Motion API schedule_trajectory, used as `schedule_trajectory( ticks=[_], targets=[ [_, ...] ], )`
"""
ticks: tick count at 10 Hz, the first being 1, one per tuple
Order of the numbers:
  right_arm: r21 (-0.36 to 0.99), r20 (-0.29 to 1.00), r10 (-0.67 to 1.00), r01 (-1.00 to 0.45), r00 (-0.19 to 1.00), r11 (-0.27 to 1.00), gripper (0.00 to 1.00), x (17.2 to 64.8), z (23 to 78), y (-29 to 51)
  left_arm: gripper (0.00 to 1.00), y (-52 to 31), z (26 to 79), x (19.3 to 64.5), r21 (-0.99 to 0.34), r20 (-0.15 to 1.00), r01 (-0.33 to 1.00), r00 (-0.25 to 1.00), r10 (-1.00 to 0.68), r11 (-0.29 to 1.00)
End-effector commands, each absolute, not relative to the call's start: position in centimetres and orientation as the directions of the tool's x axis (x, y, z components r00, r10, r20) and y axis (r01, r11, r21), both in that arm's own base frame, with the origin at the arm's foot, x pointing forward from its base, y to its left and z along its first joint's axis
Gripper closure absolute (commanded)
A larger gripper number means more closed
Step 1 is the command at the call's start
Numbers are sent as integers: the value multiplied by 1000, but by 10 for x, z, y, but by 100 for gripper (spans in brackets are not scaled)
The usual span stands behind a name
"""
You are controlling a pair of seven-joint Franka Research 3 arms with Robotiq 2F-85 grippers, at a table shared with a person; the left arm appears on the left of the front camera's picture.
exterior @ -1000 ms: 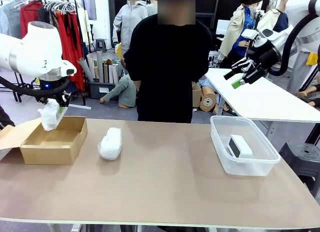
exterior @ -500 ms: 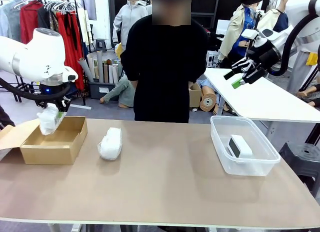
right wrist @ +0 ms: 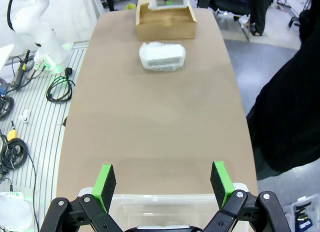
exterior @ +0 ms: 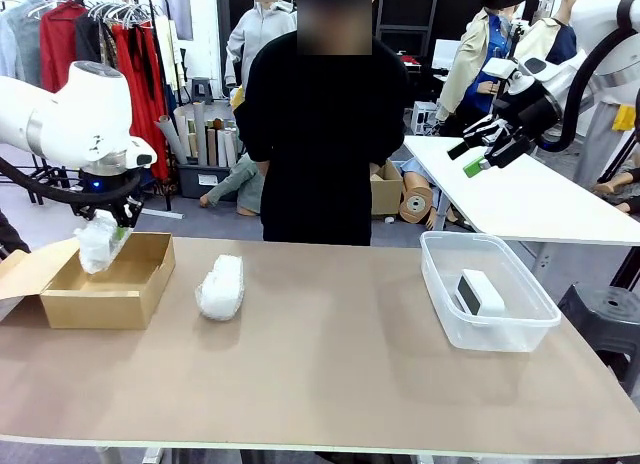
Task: Separate and place wrapped and unwrapped clocks.
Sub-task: If the picked Digital clock is wrapped, place it in the Package Box ; if not, place it in the Organizing box.
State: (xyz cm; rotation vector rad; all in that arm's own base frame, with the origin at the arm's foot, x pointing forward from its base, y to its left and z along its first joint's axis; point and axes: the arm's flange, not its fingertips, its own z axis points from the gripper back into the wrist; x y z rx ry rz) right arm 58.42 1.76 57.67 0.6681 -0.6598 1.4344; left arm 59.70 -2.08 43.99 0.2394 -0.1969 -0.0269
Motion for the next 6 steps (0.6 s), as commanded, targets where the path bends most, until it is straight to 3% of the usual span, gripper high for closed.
schedule_trajectory(
  ticks=[1,6],
  targets=[
    [17,753,657,-1000,29,24,0,583,578,17,100,-15,434,600,261,183,-22,983,-28,965],
    [17,753,657,-1000,29,24,0,583,578,17,100,3,396,598,322,149,-13,988,-37,947]
  ],
)
